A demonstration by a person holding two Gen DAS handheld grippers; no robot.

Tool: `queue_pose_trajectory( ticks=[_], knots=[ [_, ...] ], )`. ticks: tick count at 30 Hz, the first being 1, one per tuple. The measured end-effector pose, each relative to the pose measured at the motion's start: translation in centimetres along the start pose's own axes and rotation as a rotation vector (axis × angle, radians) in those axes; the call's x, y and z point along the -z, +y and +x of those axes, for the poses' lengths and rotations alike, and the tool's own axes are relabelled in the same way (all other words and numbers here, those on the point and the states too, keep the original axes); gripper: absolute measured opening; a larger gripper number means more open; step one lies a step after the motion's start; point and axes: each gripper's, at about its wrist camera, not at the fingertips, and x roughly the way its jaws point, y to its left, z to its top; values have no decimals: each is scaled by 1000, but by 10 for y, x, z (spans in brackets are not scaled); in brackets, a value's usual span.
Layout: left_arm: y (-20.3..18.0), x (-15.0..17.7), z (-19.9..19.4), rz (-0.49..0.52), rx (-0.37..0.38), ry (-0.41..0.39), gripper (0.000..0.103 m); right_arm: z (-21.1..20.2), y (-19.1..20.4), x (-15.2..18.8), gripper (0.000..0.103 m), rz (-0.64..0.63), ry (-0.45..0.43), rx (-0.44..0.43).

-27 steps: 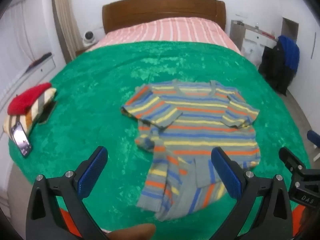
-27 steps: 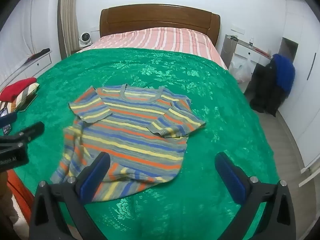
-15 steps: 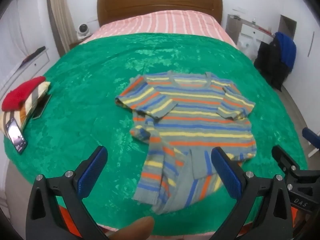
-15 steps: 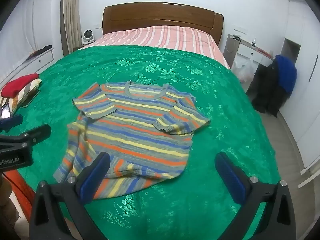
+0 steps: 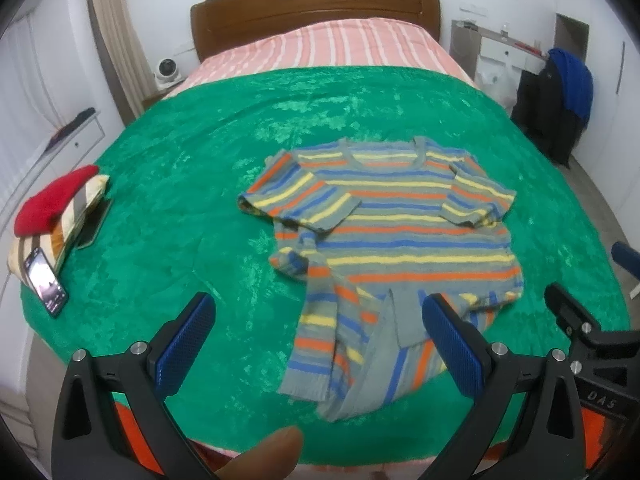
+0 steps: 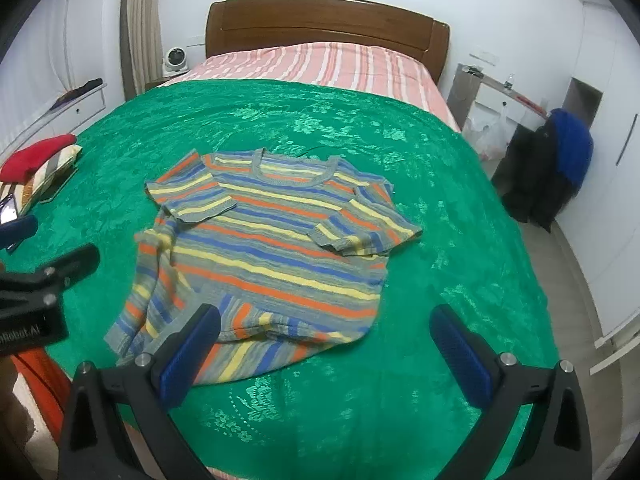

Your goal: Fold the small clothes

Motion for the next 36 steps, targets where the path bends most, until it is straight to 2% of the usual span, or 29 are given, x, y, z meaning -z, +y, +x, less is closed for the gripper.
queue_pose_trajectory(
  ticks=[6, 20, 29, 36],
  knots=[
    [0, 5, 5, 3, -4, 13, 103, 0, 2, 0, 103, -10, 2, 51],
    [-1, 7, 15, -4, -10, 24, 103, 3, -8, -1, 103, 5, 1, 110],
    [3, 3, 11, 0, -33, -10, 103, -4, -11, -6, 103, 48, -33, 89],
    [21, 2, 15, -37, -14, -1, 103, -11, -19, -8, 103, 111, -59, 41]
  ],
)
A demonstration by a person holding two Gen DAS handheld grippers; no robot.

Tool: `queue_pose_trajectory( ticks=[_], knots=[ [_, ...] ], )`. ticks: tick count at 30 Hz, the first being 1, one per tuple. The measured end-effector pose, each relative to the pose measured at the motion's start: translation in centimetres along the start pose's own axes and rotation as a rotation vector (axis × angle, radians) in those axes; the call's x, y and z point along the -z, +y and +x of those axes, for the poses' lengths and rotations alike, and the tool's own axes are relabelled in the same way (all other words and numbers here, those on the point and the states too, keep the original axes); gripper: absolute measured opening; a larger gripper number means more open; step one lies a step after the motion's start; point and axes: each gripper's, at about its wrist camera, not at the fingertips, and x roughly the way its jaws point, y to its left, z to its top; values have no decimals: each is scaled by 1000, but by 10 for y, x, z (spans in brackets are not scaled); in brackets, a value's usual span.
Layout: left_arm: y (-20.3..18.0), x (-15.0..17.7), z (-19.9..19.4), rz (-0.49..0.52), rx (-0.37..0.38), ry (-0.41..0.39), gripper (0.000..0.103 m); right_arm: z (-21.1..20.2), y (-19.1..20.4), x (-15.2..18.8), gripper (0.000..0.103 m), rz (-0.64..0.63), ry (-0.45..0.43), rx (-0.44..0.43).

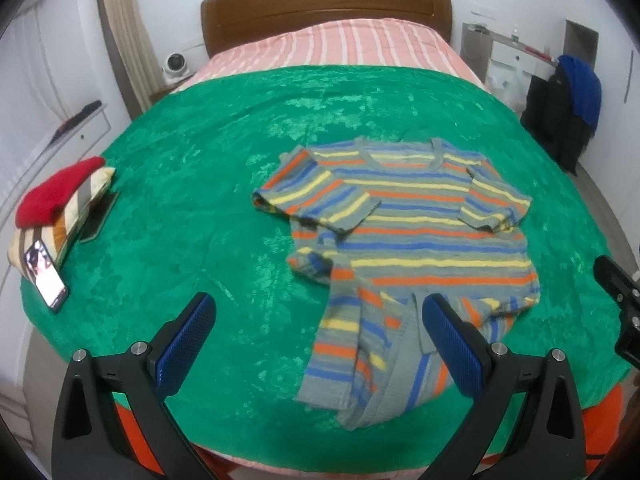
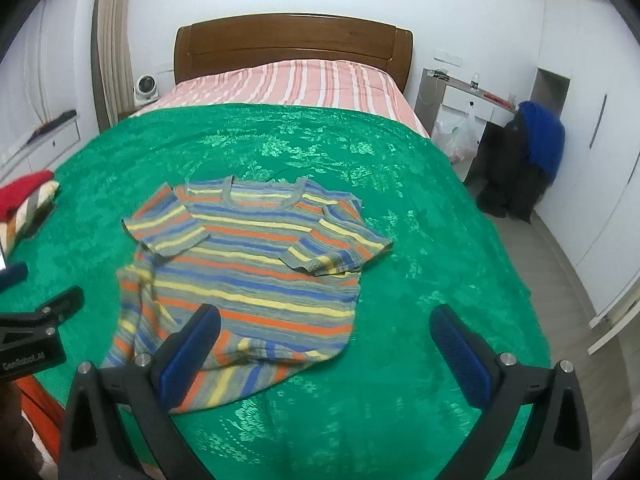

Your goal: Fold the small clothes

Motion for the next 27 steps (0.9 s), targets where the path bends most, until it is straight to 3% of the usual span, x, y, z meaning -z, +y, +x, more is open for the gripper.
queue_pose_trajectory(
  ticks=[11, 14, 16, 17, 20, 21, 22, 24, 26, 27],
  knots=[
    [27, 3, 2, -27, 48, 7, 103, -3, 4, 3, 103, -1, -5, -57],
    [38, 14, 20, -4, 102, 46, 103, 0, -1, 8, 103, 16, -8, -145],
    [44, 28, 45, 15, 174, 111, 103, 10, -7, 17, 103, 59, 16, -251],
    [46, 38, 61, 17, 223, 147, 103, 19, -9, 23, 103, 77, 43, -295],
    [44, 57, 93, 26, 261, 193, 100, 60, -3, 48, 103, 153, 179, -433],
    [41, 62, 103, 33, 273, 197, 93, 74, 2, 56, 103, 189, 211, -496],
    [38, 65, 108, 43, 289, 197, 78, 84, 7, 60, 103, 222, 227, -558],
    [29, 69, 122, 65, 339, 232, 63, 101, 18, 64, 102, 284, 250, -664],
    [24, 70, 127, 77, 344, 237, 53, 123, 34, 64, 96, 301, 306, -701],
    [20, 70, 126, 83, 358, 229, 32, 134, 40, 65, 84, 307, 339, -693]
  ],
)
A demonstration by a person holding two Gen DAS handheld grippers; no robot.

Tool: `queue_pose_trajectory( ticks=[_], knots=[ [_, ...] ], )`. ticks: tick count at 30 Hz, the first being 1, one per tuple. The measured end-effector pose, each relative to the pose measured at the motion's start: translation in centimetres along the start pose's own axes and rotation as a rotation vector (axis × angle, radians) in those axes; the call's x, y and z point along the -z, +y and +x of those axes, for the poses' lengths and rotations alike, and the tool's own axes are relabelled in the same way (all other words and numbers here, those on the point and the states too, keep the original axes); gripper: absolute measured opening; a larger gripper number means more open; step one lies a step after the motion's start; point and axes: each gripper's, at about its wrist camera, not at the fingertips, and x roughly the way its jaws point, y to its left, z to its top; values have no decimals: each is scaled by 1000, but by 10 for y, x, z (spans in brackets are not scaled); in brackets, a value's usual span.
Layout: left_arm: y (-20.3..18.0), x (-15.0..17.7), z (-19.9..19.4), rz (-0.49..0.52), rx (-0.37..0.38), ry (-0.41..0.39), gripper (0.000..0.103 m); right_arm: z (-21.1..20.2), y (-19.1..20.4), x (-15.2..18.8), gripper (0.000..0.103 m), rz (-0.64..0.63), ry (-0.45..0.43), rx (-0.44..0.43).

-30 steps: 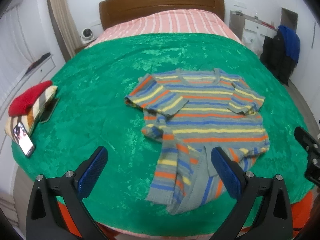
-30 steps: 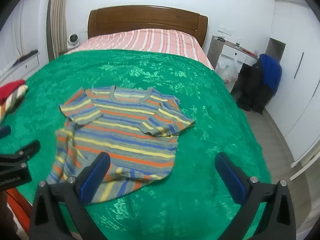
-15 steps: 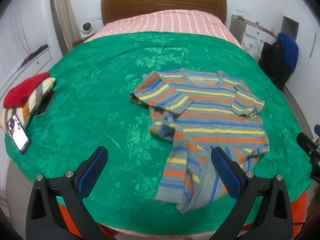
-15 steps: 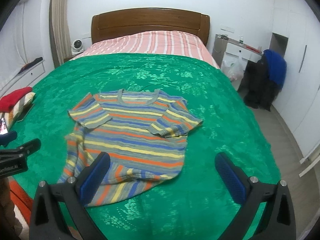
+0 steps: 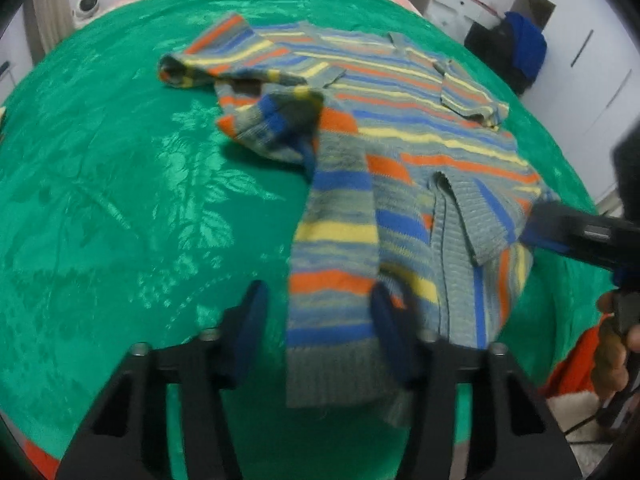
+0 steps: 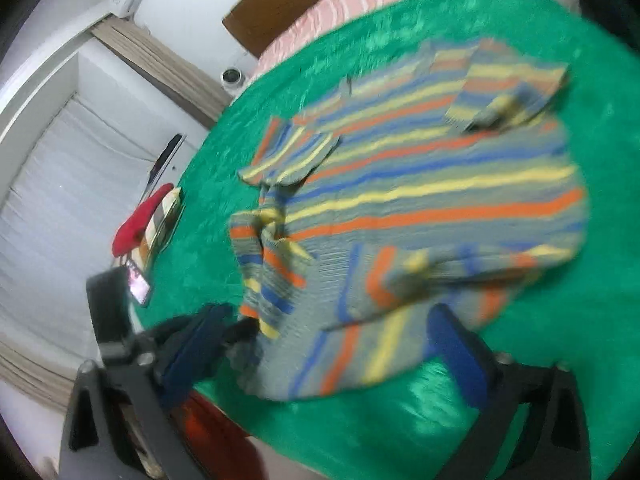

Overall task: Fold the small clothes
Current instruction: 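Grasp the sweater hem with both grippers and pull it straight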

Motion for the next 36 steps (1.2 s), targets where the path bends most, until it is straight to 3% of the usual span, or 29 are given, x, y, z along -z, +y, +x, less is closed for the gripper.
queue_pose_trajectory(
  ticks=[1, 2, 4, 7, 10, 12, 14, 17, 21, 24, 27, 31, 33, 35, 36],
  knots=[
    [-1, -1, 0, 3, 31, 8, 7, 11, -6, -1, 65, 36, 12, 11],
    [-2, -1, -2, 0, 51, 19, 8, 16, -11, -1, 56, 59, 14, 7],
    [-3, 3, -19, 8, 55, -3, 7, 13, -20, -1, 4, 93, -2, 9],
    [9, 12, -65, -29, 119, -12, 7, -28, -23, 3, 4, 73, -10, -61],
    [20, 30, -109, -24, 113, -26, 5, -89, -22, 19, 4, -10, 38, -94],
    [27, 40, -112, -29, 81, 2, 4, -118, -28, 32, 4, -48, 71, -50],
    [32, 52, -99, -53, 67, 51, 4, -135, -45, 45, 4, -59, 108, 49],
    [33, 66, -66, -80, 26, 126, 4, -129, -79, 61, 4, -35, 155, 180],
    [25, 67, -62, -40, -64, 133, 4, -110, -107, 72, 4, -49, 207, 307],
    [27, 64, -60, -44, -117, 136, 4, -105, -112, 73, 4, -36, 220, 348],
    [28, 71, -33, -2, -214, 174, 4, -88, -120, 79, 3, -29, 237, 382],
    [30, 78, -18, -1, -249, 170, 5, -77, -130, 85, 3, -38, 222, 410],
    [32, 78, -21, -13, -247, 167, 10, -80, -131, 83, 3, -42, 220, 399],
    [37, 79, -32, -37, -219, 162, 22, -87, -132, 84, 3, -37, 220, 382],
    [41, 79, -41, -48, -216, 165, 37, -91, -132, 84, 7, -26, 226, 364]
  ],
)
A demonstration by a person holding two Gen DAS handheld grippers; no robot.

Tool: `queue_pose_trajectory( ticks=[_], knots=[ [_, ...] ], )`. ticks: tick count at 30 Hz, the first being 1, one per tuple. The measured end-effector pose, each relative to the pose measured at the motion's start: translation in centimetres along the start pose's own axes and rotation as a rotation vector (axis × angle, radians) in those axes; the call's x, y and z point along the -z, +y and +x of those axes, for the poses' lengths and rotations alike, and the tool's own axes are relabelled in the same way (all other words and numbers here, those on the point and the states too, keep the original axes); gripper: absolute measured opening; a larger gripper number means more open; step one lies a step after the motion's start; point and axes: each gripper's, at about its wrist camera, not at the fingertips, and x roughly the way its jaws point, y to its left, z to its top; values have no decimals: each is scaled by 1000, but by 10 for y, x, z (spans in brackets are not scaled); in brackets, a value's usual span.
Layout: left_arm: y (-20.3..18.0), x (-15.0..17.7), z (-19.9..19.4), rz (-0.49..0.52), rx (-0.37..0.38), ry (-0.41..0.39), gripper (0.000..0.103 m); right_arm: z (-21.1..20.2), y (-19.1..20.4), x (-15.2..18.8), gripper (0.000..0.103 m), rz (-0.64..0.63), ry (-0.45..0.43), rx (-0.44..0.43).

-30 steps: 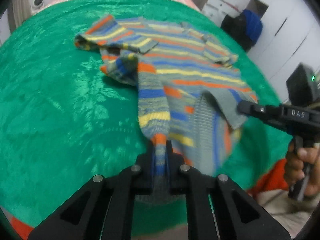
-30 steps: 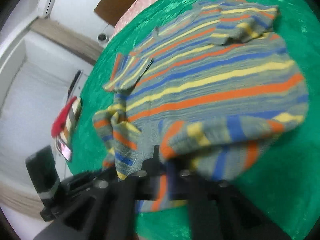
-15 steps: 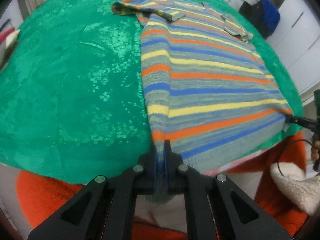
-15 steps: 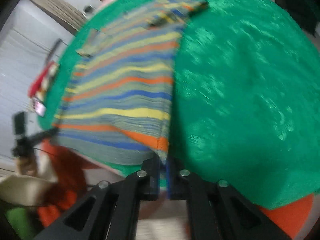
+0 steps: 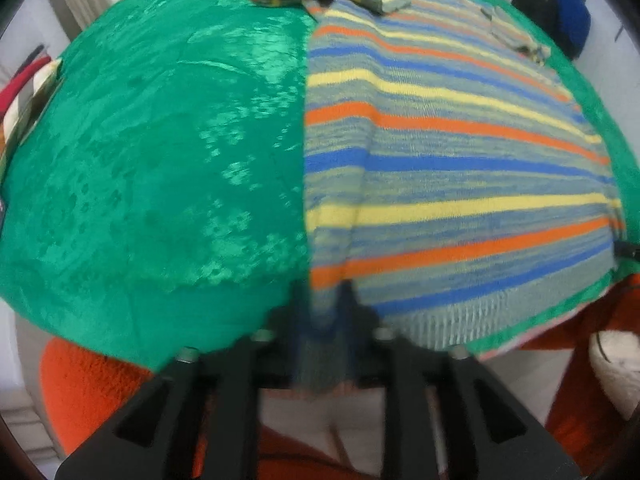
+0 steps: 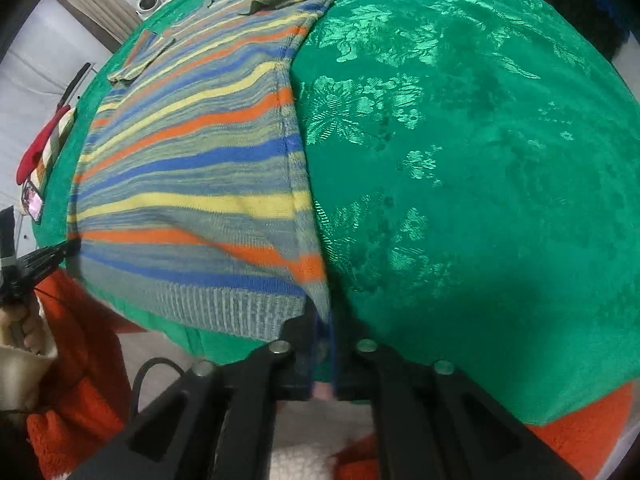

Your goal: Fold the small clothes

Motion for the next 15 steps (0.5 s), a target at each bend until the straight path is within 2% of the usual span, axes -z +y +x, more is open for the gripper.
queue_pose_trajectory(
  ticks=[1, 3, 4, 6, 8, 10, 12, 13, 15],
  knots=[
    [5, 1, -10, -11, -17, -6, 49, -8, -4, 3, 17, 10, 20, -8],
    [14, -1, -35, -25, -45, -54, 58, -31, -7, 7, 29, -1, 26, 31],
    [18, -4, -48, -31, -52, -87, 67, -44, -7, 1, 40, -21, 7, 79],
    [23, -16, -68, -47, -59, -160, 76, -69, -2, -15, 54, -88, -60, 196],
    [22, -34, -82, -58, -45, -236, 79, -91, 12, -51, 59, -195, -165, 313],
    [12, -55, -87, -61, -29, -295, 80, -100, 35, -95, 69, -329, -272, 361],
    [2, -64, -89, -79, -19, -313, 80, -90, 64, -131, 82, -468, -324, 347],
    [-4, -68, -89, -97, 7, -316, 80, -73, 83, -154, 83, -568, -327, 297],
    [-16, -70, -87, -119, 54, -306, 80, -41, 108, -181, 83, -678, -295, 229]
  ],
)
